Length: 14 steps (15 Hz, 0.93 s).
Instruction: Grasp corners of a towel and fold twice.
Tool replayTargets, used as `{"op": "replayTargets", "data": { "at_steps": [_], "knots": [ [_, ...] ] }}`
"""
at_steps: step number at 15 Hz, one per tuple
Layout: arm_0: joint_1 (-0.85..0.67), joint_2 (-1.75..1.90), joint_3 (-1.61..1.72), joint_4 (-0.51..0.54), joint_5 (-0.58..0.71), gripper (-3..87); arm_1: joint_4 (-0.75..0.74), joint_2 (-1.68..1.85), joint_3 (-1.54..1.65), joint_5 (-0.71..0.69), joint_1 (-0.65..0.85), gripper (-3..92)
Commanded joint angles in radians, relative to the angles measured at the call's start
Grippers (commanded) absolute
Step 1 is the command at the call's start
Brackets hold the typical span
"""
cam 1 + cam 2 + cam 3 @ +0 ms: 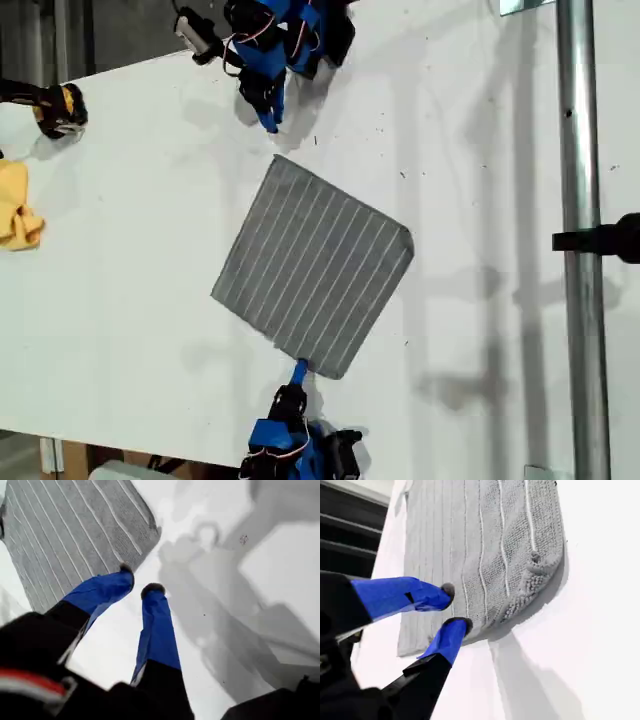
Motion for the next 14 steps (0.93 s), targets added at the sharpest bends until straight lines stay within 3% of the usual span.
{"op": "replayTargets", "data": {
  "at_steps": [1, 10, 14],
  "knots": [
    [-0.150, 0.006, 0.005, -0.011, -0.443, -0.6, -0.098, 0.006, -0.063, 0.023, -0.163, -0.2],
    [-0.149, 0.006, 0.005, -0.011, -0.443, -0.6, -0.110, -0.069, -0.186, 0.014, -0.216, -0.2],
    [-0.149, 0.006, 0.005, -0.012, -0.445, -0.6, -0.282, -0.462, -0.422, -0.048, -0.275, -0.2]
  ]
}}
